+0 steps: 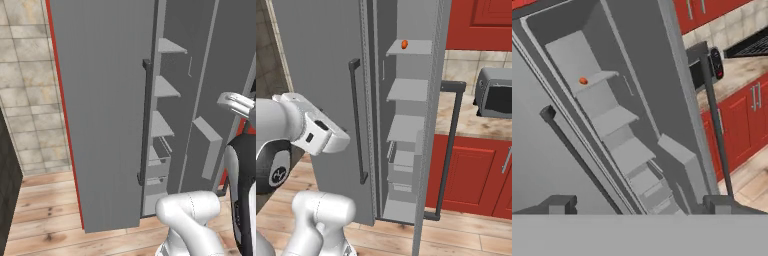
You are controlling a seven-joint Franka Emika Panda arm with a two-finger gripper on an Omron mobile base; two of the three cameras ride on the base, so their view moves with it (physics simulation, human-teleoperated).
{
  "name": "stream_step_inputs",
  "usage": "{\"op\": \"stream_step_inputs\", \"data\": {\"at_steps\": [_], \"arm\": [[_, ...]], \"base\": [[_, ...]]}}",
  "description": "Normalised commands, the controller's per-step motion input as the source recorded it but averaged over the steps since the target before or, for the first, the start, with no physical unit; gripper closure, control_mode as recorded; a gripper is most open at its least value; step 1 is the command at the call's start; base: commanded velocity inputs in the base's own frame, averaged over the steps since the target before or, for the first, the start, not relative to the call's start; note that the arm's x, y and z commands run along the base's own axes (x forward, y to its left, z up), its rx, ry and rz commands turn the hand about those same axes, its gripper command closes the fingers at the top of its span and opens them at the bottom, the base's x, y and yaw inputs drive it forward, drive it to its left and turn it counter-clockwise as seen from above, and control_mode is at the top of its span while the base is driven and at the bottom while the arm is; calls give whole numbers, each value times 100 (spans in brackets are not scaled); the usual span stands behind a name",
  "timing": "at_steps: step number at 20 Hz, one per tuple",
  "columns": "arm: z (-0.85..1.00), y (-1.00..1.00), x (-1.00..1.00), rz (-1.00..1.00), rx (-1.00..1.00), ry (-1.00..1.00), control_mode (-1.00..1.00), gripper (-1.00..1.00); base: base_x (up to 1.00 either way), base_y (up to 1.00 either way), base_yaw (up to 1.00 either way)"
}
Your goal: Pick up the frozen steak from the freezer, place it on any shelf in the fridge, and close the fridge and freezer doors when done.
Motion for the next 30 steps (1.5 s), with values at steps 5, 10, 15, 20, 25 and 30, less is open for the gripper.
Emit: {"op": "stream_step_inputs", "data": {"at_steps": [5, 10, 15, 20, 25, 30], "arm": [[0, -100, -100, 3, 21, 0, -100, -100], [0, -100, -65, 8, 20, 0, -100, -100], [-7, -100, 12, 10, 10, 0, -100, -100], [-37, -89, 94, 15, 0, 0, -100, -100], [-55, -45, 90, 10, 0, -1, -100, -100], [-62, -30, 95, 3, 0, -3, -100, -100]], "base": [[0, 0, 0], [0, 0, 0], [0, 0, 0], [0, 0, 0], [0, 0, 0], [0, 0, 0]]}}
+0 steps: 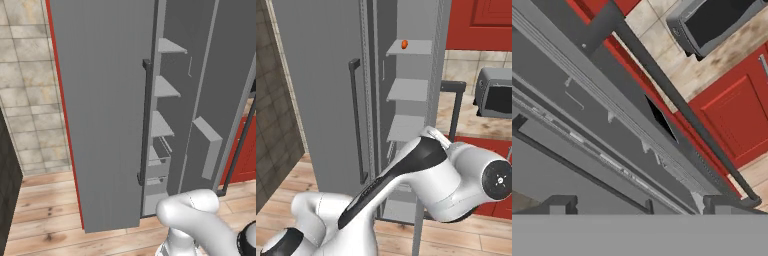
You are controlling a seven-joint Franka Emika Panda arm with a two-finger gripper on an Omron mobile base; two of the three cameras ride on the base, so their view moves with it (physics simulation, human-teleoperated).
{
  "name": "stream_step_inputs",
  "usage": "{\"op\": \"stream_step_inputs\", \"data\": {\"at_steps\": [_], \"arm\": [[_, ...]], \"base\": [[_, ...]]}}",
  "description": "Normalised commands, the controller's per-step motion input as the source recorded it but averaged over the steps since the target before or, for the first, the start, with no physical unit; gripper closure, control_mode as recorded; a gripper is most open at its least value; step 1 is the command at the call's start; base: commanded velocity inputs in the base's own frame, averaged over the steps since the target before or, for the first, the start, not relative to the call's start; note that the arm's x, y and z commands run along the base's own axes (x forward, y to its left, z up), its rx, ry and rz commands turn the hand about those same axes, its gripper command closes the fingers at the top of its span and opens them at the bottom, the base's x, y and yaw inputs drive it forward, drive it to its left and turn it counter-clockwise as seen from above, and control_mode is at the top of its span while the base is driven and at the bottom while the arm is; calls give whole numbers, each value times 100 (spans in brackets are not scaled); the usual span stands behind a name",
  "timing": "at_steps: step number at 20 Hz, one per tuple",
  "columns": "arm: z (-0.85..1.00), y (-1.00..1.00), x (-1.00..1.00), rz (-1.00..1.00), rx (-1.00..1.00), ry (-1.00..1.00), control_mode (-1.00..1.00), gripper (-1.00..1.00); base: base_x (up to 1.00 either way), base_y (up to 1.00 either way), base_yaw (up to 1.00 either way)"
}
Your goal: Pick up the frozen steak from the freezer, place it on any shelf in the fridge, and close the fridge and freezer doors when done.
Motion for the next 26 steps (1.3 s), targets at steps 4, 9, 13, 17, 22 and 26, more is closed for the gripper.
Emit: {"op": "stream_step_inputs", "data": {"at_steps": [4, 9, 13, 17, 22, 26], "arm": [[-13, -43, 72, 0, 1, 0, -100, -100], [-9, -52, 59, 1, 1, 0, -100, -100], [-21, -47, 64, 4, 0, 0, -100, -100], [-17, -47, 53, 8, 0, 0, -100, -100], [-13, -33, 48, 9, 0, 0, -100, -100], [-11, -5, 60, 12, 0, 0, -100, -100]], "base": [[0, 0, 0], [0, 0, 0], [0, 0, 0], [0, 0, 0], [0, 0, 0], [0, 0, 0]]}}
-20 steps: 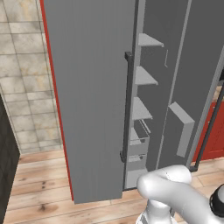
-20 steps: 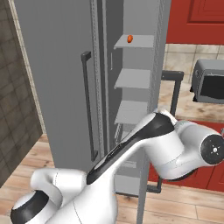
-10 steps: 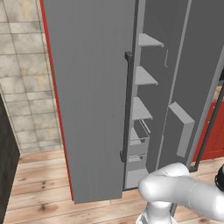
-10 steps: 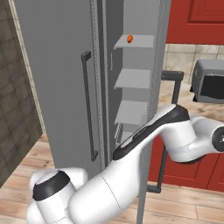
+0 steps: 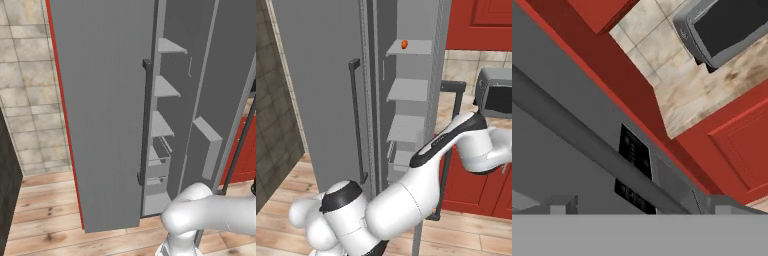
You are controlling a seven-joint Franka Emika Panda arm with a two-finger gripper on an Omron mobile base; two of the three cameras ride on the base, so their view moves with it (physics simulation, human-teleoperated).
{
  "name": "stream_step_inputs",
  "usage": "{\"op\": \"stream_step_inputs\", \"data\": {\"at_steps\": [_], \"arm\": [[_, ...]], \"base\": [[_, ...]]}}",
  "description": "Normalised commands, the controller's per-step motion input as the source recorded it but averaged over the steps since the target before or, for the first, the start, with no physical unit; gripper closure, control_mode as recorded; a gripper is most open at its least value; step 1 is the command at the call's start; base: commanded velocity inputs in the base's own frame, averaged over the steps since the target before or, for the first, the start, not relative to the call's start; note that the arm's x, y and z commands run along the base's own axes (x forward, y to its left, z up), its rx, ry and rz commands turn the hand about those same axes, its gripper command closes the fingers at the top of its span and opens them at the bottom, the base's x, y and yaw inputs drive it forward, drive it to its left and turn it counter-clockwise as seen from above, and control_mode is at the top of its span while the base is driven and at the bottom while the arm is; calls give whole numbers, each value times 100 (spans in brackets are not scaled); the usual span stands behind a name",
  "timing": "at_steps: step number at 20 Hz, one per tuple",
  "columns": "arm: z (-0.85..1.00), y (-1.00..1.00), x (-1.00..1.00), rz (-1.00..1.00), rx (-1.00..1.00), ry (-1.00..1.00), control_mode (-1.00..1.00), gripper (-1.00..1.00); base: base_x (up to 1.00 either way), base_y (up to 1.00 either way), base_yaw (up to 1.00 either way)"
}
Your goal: Pick up the frozen steak from the freezer, place it on any shelf in the fridge, and close the fridge and freezer doors when done.
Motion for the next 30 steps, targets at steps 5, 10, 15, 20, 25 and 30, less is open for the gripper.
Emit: {"op": "stream_step_inputs", "data": {"at_steps": [5, 10, 15, 20, 25, 30], "arm": [[-6, -1, 45, 12, 0, 0, -100, -100], [0, 17, 31, 11, 0, 0, -100, -100], [0, 42, 42, 13, 0, 0, -100, -100], [0, 55, 50, 14, 0, 0, -100, -100], [0, 74, 40, 13, 0, 0, -100, -100], [0, 99, 29, 8, 0, 0, -100, -100]], "base": [[0, 0, 0], [0, 0, 0], [0, 0, 0], [0, 0, 0], [0, 0, 0], [0, 0, 0]]}}
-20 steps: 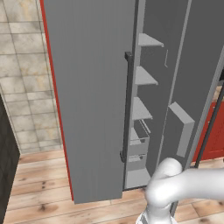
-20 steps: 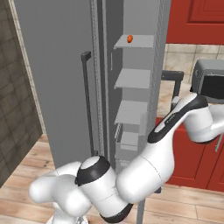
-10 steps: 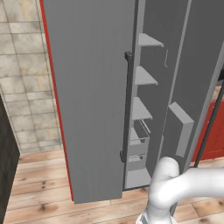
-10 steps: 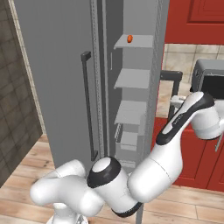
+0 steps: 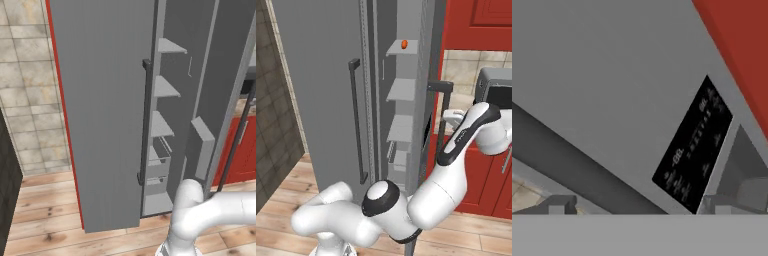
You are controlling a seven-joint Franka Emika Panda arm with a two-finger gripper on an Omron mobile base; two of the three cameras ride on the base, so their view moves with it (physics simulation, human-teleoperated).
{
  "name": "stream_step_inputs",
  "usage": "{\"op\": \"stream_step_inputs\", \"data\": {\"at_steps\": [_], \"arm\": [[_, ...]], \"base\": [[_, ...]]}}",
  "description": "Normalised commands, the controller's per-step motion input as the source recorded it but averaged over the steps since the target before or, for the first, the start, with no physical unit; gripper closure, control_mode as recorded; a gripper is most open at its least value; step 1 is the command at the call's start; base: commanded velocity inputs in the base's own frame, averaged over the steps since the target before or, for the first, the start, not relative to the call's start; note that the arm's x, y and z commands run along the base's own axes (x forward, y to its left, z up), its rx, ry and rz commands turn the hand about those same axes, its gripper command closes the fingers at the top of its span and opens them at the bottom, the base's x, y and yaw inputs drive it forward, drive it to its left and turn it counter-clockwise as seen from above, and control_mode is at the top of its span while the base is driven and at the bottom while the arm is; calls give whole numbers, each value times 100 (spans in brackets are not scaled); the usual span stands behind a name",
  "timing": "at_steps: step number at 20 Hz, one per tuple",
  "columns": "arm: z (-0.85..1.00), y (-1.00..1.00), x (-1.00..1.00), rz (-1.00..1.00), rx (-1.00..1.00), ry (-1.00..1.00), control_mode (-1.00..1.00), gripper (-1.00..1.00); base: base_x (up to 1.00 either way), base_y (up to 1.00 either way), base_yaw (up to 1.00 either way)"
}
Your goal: Pick up the frozen steak from the freezer, place it on any shelf in the fridge, and close the fridge and freezer doors when done.
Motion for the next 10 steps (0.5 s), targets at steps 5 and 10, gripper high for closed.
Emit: {"op": "stream_step_inputs", "data": {"at_steps": [5, 10], "arm": [[0, 98, 36, 5, 0, -1, -100, -100], [0, 95, 41, 1, 0, -3, -100, -100]], "base": [[0, 0, 0], [0, 0, 0]]}}
